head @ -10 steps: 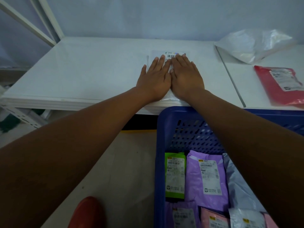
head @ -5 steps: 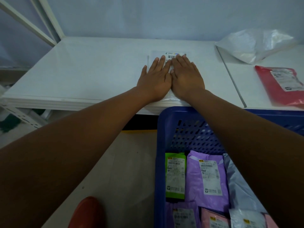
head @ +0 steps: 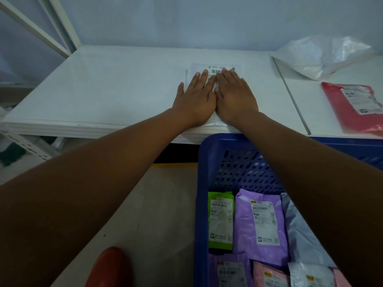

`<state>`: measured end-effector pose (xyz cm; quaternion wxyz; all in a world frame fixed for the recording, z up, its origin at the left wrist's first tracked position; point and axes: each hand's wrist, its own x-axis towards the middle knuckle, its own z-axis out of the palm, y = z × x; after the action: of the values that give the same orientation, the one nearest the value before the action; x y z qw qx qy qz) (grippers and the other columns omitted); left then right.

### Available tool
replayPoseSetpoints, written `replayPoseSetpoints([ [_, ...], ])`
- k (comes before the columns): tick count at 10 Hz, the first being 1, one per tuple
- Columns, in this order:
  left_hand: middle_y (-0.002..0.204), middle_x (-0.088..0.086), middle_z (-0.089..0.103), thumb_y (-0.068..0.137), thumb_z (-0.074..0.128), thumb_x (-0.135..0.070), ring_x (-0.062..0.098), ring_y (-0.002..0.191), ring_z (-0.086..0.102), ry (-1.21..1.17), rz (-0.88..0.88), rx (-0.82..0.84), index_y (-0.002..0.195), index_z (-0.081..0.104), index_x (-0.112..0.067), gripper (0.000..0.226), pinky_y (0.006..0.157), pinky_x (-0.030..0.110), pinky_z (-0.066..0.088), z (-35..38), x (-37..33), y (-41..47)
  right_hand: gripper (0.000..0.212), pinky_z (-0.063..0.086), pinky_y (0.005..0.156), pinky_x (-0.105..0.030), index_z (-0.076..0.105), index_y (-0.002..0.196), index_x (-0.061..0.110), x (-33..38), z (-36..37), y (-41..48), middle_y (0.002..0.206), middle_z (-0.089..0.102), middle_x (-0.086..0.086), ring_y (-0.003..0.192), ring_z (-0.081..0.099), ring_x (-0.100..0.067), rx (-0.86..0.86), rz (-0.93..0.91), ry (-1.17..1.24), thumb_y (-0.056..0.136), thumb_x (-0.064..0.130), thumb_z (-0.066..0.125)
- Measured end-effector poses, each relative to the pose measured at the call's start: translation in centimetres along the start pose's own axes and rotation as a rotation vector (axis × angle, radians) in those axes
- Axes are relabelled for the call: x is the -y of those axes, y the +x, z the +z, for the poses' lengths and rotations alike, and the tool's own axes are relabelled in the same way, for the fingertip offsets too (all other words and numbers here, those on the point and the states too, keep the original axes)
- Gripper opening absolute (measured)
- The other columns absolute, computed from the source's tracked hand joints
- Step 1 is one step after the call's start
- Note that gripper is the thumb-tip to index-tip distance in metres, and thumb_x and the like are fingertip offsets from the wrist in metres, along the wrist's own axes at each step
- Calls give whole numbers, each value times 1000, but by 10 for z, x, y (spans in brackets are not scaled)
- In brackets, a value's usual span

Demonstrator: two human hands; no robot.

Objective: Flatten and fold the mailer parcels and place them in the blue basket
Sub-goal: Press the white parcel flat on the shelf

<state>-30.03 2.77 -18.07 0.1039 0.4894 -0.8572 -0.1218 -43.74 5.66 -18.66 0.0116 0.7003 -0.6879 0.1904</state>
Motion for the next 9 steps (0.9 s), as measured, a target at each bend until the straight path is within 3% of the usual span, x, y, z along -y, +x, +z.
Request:
replayPoseSetpoints([
  [9, 166, -4, -11, 106, 10, -37, 12, 151, -13, 10, -11, 25, 158, -2, -26, 55, 122, 50, -6, 0, 1, 2, 55, 7, 125, -39, 21, 157, 11, 0, 0, 2, 165, 14, -8, 153, 7, -22, 35, -5, -24, 106, 30, 26],
])
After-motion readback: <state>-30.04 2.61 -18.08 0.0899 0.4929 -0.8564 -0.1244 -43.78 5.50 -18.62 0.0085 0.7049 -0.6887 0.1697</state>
